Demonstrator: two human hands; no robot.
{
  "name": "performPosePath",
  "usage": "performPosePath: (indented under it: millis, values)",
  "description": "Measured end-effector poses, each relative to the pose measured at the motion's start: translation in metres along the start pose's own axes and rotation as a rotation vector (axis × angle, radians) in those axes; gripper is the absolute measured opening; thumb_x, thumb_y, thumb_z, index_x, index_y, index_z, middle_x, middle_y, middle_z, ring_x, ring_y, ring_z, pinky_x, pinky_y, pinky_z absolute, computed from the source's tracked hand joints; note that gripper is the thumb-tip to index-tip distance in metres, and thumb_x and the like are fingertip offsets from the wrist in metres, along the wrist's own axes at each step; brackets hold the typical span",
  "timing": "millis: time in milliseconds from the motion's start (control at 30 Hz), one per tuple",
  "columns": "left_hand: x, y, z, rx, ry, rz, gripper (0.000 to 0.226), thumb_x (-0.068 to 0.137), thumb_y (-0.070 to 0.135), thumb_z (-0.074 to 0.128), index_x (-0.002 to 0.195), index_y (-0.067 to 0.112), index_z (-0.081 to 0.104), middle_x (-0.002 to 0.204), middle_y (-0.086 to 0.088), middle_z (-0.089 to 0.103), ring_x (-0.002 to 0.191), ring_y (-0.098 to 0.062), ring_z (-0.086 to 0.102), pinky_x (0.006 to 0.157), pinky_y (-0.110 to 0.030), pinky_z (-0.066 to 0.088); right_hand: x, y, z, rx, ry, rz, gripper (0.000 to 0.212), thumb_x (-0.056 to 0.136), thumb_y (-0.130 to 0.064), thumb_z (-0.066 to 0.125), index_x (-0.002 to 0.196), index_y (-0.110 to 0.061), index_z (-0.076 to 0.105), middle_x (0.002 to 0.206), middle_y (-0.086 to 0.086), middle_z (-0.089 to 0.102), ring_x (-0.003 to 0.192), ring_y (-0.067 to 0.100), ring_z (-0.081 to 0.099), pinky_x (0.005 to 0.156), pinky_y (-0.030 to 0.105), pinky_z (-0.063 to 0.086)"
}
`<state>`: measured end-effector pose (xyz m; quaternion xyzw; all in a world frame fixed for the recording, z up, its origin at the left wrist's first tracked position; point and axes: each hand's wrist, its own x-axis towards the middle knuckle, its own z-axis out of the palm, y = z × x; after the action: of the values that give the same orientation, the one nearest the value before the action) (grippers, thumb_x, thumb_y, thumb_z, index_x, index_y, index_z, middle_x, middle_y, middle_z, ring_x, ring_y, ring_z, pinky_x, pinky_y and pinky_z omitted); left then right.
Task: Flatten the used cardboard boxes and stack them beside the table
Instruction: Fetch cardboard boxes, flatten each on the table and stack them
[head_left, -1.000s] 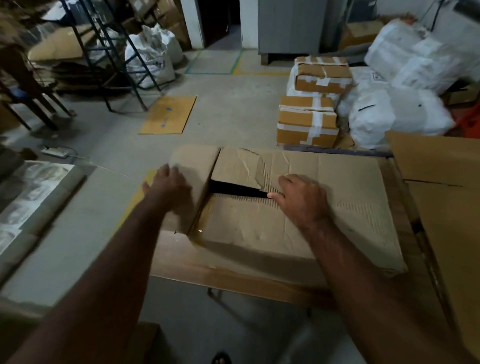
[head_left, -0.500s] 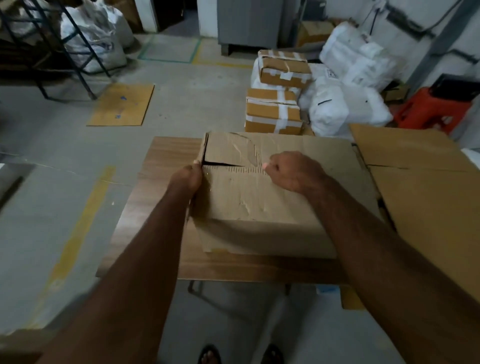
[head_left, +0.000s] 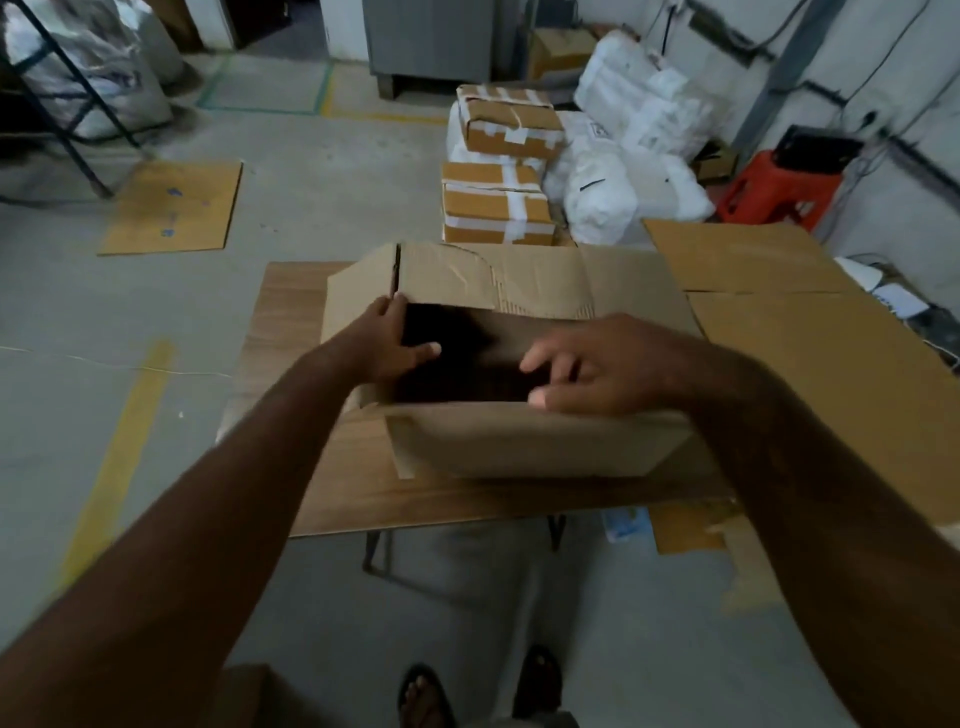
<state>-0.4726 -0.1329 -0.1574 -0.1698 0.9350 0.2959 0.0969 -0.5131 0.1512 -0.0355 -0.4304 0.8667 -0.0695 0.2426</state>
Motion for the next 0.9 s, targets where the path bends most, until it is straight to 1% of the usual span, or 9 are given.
performPosePath:
  millis: [67, 167, 300, 400, 500, 567, 667, 767, 900]
  values:
    - [-0.004, -0.003, 0.026, 0.127, 0.071, 0.021, 0.097, 0.094, 0.043, 0.067, 0.162, 0.011, 0.004, 0.168, -0.017, 0.002, 0.152, -0.041, 0.016, 0.121, -0.052, 0.028, 0.001, 0.007, 0.048, -0.107, -0.097, 0.079, 0.094, 0.082, -0.068, 0.071, 0.158, -0.031, 0.03, 0.154, -0.001, 0.043, 0.133, 0.017, 0.048, 0.106, 0.041, 0.044]
    - [-0.007, -0.014, 0.046, 0.075, 0.16, -0.01, 0.1, 0.093, 0.034, 0.068, 0.163, 0.019, -0.002, 0.168, -0.02, 0.001, 0.151, -0.045, 0.016, 0.117, -0.057, 0.033, 0.015, 0.017, 0.122, -0.305, 0.072, 0.21, 0.123, 0.067, -0.08, 0.072, 0.163, -0.028, 0.016, 0.162, 0.002, 0.033, 0.147, 0.024, 0.033, 0.119, 0.055, 0.024]
    - [-0.01, -0.016, 0.042, 0.163, 0.209, -0.015, 0.098, 0.093, 0.034, 0.067, 0.161, 0.031, -0.003, 0.166, -0.019, 0.01, 0.146, -0.045, 0.027, 0.106, -0.063, 0.043, 0.044, 0.022, 0.166, -0.413, 0.444, 0.262, 0.104, 0.057, -0.067, 0.085, 0.145, -0.022, 0.052, 0.135, 0.008, 0.059, 0.121, 0.028, 0.057, 0.107, 0.055, 0.037]
    - [-0.008, -0.031, 0.026, 0.193, 0.232, -0.044, 0.094, 0.09, 0.034, 0.067, 0.157, 0.038, 0.002, 0.152, -0.018, 0.029, 0.133, -0.046, 0.042, 0.094, -0.065, 0.05, 0.068, 0.009, 0.171, -0.418, 0.541, 0.239, 0.091, 0.061, -0.062, 0.086, 0.137, -0.021, 0.057, 0.126, 0.007, 0.062, 0.113, 0.028, 0.06, 0.104, 0.052, 0.04]
    - [-0.008, -0.045, 0.008, 0.213, 0.191, -0.125, 0.099, 0.088, 0.035, 0.071, 0.154, 0.046, -0.001, 0.152, -0.019, 0.026, 0.131, -0.05, 0.041, 0.096, -0.074, 0.043, 0.088, -0.005, 0.165, -0.324, 0.565, 0.167, 0.087, 0.064, -0.062, 0.086, 0.136, -0.021, 0.059, 0.123, 0.007, 0.063, 0.113, 0.029, 0.06, 0.108, 0.052, 0.039]
    - [-0.01, -0.045, 0.005, 0.219, 0.225, -0.144, 0.102, 0.089, 0.036, 0.071, 0.156, 0.043, -0.005, 0.164, -0.018, 0.01, 0.142, -0.051, 0.029, 0.1, -0.08, 0.035, 0.096, -0.009, 0.159, -0.272, 0.542, 0.131, 0.08, 0.075, -0.069, 0.073, 0.138, -0.022, 0.056, 0.128, 0.006, 0.062, 0.119, 0.029, 0.058, 0.11, 0.052, 0.036]
    - [-0.015, -0.025, 0.01, 0.219, 0.343, -0.084, 0.102, 0.092, 0.046, 0.067, 0.159, 0.035, -0.009, 0.169, -0.008, -0.013, 0.153, -0.044, 0.008, 0.106, -0.081, 0.023, 0.099, -0.013, 0.135, -0.134, 0.504, 0.197, 0.071, 0.093, -0.076, 0.035, 0.137, -0.024, 0.055, 0.134, 0.007, 0.06, 0.122, 0.031, 0.055, 0.102, 0.047, 0.039]
    - [-0.012, -0.009, 0.019, 0.284, 0.333, -0.046, 0.097, 0.091, 0.069, 0.053, 0.157, 0.043, -0.013, 0.168, -0.002, -0.023, 0.155, -0.04, -0.003, 0.105, -0.083, 0.019, 0.105, -0.006, 0.112, -0.02, 0.401, 0.382, 0.075, 0.1, -0.072, 0.02, 0.144, -0.018, 0.05, 0.149, 0.014, 0.05, 0.138, 0.035, 0.043, 0.11, 0.051, 0.034]
    - [-0.003, -0.006, 0.031, 0.374, 0.266, -0.04, 0.083, 0.092, 0.079, 0.032, 0.158, 0.047, -0.007, 0.168, 0.003, -0.021, 0.155, -0.036, -0.008, 0.105, -0.084, 0.018, 0.097, 0.004, 0.091, -0.069, 0.362, 0.503, 0.088, 0.099, -0.073, 0.022, 0.158, -0.008, 0.031, 0.167, 0.024, 0.016, 0.156, 0.039, 0.003, 0.125, 0.051, 0.008]
